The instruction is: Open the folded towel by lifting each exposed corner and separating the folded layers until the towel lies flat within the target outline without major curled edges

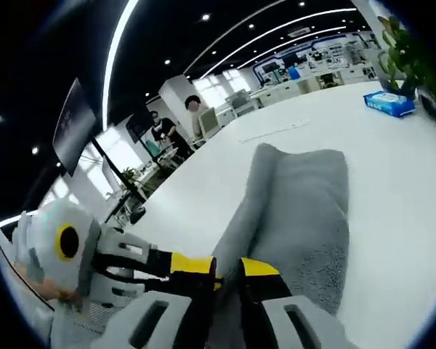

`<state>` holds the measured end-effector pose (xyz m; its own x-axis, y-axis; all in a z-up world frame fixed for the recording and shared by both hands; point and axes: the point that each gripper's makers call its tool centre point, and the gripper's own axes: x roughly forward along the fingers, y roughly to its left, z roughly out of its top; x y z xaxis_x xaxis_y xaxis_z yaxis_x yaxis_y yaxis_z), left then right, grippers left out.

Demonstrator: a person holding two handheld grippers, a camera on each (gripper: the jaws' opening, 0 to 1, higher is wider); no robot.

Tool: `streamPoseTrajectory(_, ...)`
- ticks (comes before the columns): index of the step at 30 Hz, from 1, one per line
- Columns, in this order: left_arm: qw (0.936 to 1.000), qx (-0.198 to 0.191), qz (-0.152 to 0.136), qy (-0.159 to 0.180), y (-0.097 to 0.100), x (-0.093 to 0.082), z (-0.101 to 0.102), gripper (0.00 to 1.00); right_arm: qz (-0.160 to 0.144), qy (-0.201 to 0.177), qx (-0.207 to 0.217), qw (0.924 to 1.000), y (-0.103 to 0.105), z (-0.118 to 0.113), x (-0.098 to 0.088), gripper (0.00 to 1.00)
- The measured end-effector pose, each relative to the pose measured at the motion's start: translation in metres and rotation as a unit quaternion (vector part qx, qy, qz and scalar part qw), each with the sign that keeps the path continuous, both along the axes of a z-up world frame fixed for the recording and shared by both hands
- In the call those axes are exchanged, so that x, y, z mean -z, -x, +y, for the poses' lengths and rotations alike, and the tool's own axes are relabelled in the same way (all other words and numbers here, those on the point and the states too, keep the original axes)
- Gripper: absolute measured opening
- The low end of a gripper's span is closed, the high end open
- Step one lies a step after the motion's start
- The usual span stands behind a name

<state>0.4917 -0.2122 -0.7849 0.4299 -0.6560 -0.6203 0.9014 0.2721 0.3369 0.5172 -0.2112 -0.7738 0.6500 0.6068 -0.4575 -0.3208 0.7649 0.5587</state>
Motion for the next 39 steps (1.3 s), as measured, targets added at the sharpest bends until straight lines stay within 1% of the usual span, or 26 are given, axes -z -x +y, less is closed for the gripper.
streamPoseTrajectory(3,0.9981,0.043,-0.032,-0.032,0.01,0.004,-0.007,0.0,0.006,0.031,0.018,0.9993,-0.009,-0.007,0.011,0.14)
streamPoseTrajectory(5,0.9969,0.056,-0.038,-0.04,0.015,0.007,-0.01,0.0,0.003,0.056,0.03,0.998,-0.016,-0.015,0.018,0.14)
streamPoseTrajectory(7,0.9962,0.072,-0.032,-0.036,0.023,0.008,-0.015,0.0,0.006,0.051,0.034,0.9981,-0.019,-0.018,0.021,0.13)
streamPoseTrajectory(10,0.9962,0.08,-0.016,-0.03,0.028,0.01,-0.018,0.0,0.022,0.034,0.037,0.9985,-0.019,-0.018,0.026,0.0)
streamPoseTrajectory(12,0.9963,0.079,-0.008,-0.034,0.027,0.013,-0.016,0.0,0.023,0.036,0.032,0.9986,-0.018,-0.015,0.029,0.0)
streamPoseTrajectory(16,0.9978,0.059,0.015,-0.025,0.023,0.016,-0.011,0.0,0.026,0.009,0.032,0.9991,-0.017,-0.007,0.028,0.0)
streamPoseTrajectory(17,0.998,0.054,0.023,-0.026,0.022,0.017,-0.01,0.0,0.022,-0.003,0.039,0.999,-0.02,-0.006,0.024,0.05)
streamPoseTrajectory(19,0.9979,0.054,0.012,-0.035,0.02,0.017,-0.007,0.0,0.01,-0.029,0.044,0.9986,-0.027,-0.001,0.011,0.17)
streamPoseTrajectory(20,0.9985,0.048,-0.004,-0.025,0.014,0.01,-0.006,0.0,0.012,-0.024,0.041,0.9988,-0.026,0.001,0.01,0.16)
streamPoseTrajectory(21,0.9994,0.031,-0.009,-0.011,0.008,0.003,-0.005,0.0,0.008,-0.016,0.038,0.9991,-0.027,0.001,0.009,0.12)
streamPoseTrajectory(22,0.9999,-0.009,0.0,0.011,-0.002,-0.003,0.001,0.0,-0.004,0.006,0.036,0.9993,-0.028,-0.002,0.01,0.07)
streamPoseTrajectory(23,0.999,-0.036,0.005,0.024,-0.011,-0.006,0.006,0.0,-0.005,0.011,0.037,0.9992,-0.027,-0.004,0.011,0.06)
streamPoseTrajectory(25,0.9928,-0.113,0.008,0.039,-0.037,-0.009,0.03,0.01,-0.004,0.008,0.038,0.9992,-0.024,-0.007,0.012,0.07)
streamPoseTrajectory(26,0.9875,-0.15,0.02,0.043,-0.047,-0.006,0.043,0.04,-0.002,0.002,0.041,0.9992,-0.022,-0.01,0.012,0.07)
streamPoseTrajectory(27,0.9767,-0.202,0.041,0.057,-0.059,-0.003,0.06,0.07,0.0,0.0,0.043,0.9991,-0.021,-0.012,0.013,0.07)
streamPoseTrajectory(28,0.9676,-0.235,0.058,0.071,-0.065,-0.001,0.071,0.14,0.002,-0.001,0.045,0.999,-0.02,-0.014,0.014,0.07)
streamPoseTrajectory(29,0.9541,-0.274,0.09,0.081,-0.07,0.006,0.085,0.2,0.003,-0.001,0.047,0.9989,-0.018,-0.015,0.014,0.07)
streamPoseTrajectory(30,0.9494,-0.284,0.104,0.084,-0.07,0.01,0.089,0.25,0.005,0.0,0.047,0.9989,-0.018,-0.016,0.014,0.07)
streamPoseTrajectory(31,0.9339,-0.311,0.145,0.099,-0.069,0.018,0.096,0.28,0.005,0.003,0.047,0.9989,-0.017,-0.017,0.014,0.07)
streamPoseTrajectory(32,0.923,-0.322,0.178,0.112,-0.066,0.022,0.096,0.28,0.004,0.008,0.047,0.9989,-0.017,-0.018,0.014,0.07)
streamPoseTrajectory(33,0.9052,-0.338,0.22,0.135,-0.061,0.026,0.093,0.26,0.0,0.012,0.047,0.9988,-0.017,-0.02,0.013,0.07)
streamPoseTrajectory(34,0.8962,-0.337,0.245,0.153,-0.057,0.025,0.086,0.24,-0.001,0.013,0.048,0.9988,-0.017,-0.021,0.012,0.07)
streamPoseTrajectory(35,0.8955,-0.317,0.265,0.166,-0.05,0.024,0.075,0.24,-0.004,0.011,0.051,0.9986,-0.018,-0.022,0.011,0.07)
streamPoseTrajectory(37,0.8931,-0.308,0.281,0.17,-0.043,0.025,0.066,0.23,-0.003,0.006,0.054,0.9985,-0.019,-0.024,0.011,0.07)
streamPoseTrajectory(38,0.8962,-0.301,0.286,0.156,-0.039,0.03,0.063,0.23,-0.002,0.005,0.056,0.9984,-0.019,-0.025,0.011,0.07)
streamPoseTrajectory(39,0.9026,-0.299,0.28,0.132,-0.036,0.035,0.066,0.2,-0.002,0.003,0.056,0.9984,-0.019,-0.025,0.011,0.07)
